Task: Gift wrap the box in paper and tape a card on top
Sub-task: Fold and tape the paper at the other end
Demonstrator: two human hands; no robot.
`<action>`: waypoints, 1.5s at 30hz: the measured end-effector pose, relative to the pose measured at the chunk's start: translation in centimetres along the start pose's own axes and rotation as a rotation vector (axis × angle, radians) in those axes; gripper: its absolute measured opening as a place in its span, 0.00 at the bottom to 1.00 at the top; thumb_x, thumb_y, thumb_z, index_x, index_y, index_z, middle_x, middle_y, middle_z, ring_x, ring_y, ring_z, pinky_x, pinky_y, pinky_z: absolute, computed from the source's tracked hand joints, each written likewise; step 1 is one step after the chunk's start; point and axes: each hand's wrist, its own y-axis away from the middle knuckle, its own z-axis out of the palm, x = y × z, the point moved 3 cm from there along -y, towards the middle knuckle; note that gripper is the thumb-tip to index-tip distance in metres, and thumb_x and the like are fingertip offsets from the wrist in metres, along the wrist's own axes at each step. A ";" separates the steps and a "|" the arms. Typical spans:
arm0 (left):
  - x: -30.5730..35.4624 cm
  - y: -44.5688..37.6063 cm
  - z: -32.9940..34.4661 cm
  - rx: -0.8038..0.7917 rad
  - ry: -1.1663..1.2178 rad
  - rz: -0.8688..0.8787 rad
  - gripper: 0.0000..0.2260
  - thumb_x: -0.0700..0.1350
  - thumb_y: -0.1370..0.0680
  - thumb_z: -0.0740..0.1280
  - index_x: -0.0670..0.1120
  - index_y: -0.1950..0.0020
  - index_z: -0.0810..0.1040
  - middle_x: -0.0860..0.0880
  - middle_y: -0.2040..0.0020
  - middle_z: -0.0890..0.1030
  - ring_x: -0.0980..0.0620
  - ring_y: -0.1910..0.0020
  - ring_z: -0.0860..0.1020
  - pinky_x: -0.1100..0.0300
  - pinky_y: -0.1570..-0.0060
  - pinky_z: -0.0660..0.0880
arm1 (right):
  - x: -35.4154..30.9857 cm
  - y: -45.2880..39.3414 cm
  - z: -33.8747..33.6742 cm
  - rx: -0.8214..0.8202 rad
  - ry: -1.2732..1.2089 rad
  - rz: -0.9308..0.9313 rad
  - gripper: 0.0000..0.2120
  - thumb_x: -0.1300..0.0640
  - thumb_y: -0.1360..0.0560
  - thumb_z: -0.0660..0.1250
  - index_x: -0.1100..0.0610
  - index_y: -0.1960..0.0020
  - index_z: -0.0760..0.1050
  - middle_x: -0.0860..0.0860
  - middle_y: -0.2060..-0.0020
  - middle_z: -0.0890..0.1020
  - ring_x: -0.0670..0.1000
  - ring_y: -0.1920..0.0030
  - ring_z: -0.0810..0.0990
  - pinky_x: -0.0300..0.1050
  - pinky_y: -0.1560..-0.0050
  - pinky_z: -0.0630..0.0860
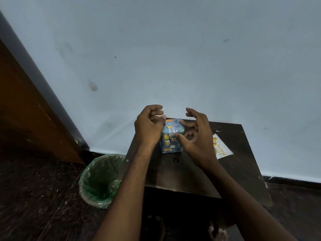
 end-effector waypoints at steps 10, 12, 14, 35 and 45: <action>1.8 1.5 2.3 -0.326 -0.182 0.265 0.22 0.29 0.19 0.63 0.49 0.32 0.82 0.54 0.42 0.86 0.58 0.44 0.83 0.70 0.42 0.77 | 1.2 -0.5 -2.3 0.185 -0.119 0.219 0.22 0.76 0.27 0.62 0.57 0.40 0.80 0.50 0.45 0.85 0.48 0.48 0.88 0.50 0.49 0.84; 1.4 1.3 2.3 -0.310 -0.191 0.248 0.22 0.30 0.19 0.62 0.50 0.32 0.82 0.55 0.43 0.86 0.57 0.43 0.83 0.65 0.39 0.78 | 2.4 -0.9 -3.8 0.205 0.107 0.235 0.23 0.75 0.30 0.61 0.53 0.48 0.83 0.46 0.53 0.87 0.45 0.53 0.87 0.44 0.49 0.83; 1.1 1.2 2.6 -0.281 -0.204 0.249 0.21 0.31 0.18 0.63 0.51 0.33 0.82 0.56 0.44 0.86 0.59 0.44 0.83 0.63 0.37 0.78 | 3.8 -1.4 -5.2 0.045 0.313 0.317 0.20 0.73 0.30 0.64 0.50 0.54 0.85 0.42 0.58 0.86 0.41 0.56 0.85 0.44 0.48 0.82; 1.0 1.3 3.3 -0.258 -0.148 0.229 0.15 0.36 0.21 0.73 0.49 0.38 0.86 0.56 0.47 0.87 0.58 0.48 0.84 0.66 0.43 0.79 | 4.6 0.7 -5.5 -0.629 0.772 0.362 0.03 0.53 0.31 0.75 0.50 0.61 0.82 0.43 0.64 0.84 0.45 0.61 0.81 0.34 0.63 0.72; 0.9 1.4 3.4 -0.284 -0.168 0.246 0.12 0.37 0.20 0.71 0.51 0.42 0.88 0.58 0.47 0.86 0.59 0.49 0.83 0.66 0.47 0.79 | 2.0 -0.1 -6.3 -0.118 0.106 0.426 0.07 0.62 0.25 0.71 0.57 0.62 0.82 0.52 0.69 0.85 0.48 0.69 0.81 0.41 0.65 0.74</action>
